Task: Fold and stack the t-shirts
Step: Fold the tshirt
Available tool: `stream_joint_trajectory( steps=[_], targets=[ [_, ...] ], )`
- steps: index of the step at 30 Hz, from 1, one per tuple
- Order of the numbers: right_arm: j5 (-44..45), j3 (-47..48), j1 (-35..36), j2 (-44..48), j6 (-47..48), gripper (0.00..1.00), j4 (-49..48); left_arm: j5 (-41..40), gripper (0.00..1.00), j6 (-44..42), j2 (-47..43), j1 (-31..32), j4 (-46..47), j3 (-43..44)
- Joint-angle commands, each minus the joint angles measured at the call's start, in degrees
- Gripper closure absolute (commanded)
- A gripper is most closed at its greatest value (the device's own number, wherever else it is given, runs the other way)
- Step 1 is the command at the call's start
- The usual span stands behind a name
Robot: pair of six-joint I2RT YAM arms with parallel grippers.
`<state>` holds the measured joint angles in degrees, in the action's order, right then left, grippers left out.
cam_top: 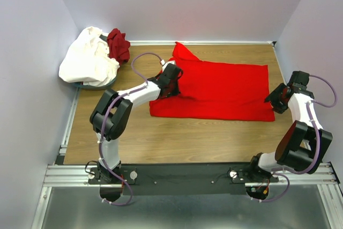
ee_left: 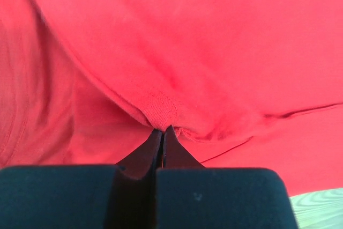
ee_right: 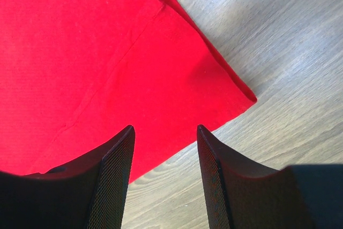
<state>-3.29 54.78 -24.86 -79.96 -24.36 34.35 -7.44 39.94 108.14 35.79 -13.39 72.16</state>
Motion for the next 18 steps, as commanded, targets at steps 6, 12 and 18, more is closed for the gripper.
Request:
stream_joint_trajectory(
  steps=[6,12,18],
  targets=[
    [-1.6,0.2,-0.5,-0.6,1.1,0.43,-0.5,1.2,1.00,-2.7,7.0,0.9,-3.1,11.9],
    [-1.9,0.5,-0.5,-1.3,1.2,0.43,-0.5,1.6,1.00,-4.1,12.3,1.6,-6.0,20.0],
    [-2.0,0.5,-0.5,-1.5,1.3,0.43,-0.4,2.2,1.00,-5.8,16.3,2.4,-7.5,26.9]
  ],
)
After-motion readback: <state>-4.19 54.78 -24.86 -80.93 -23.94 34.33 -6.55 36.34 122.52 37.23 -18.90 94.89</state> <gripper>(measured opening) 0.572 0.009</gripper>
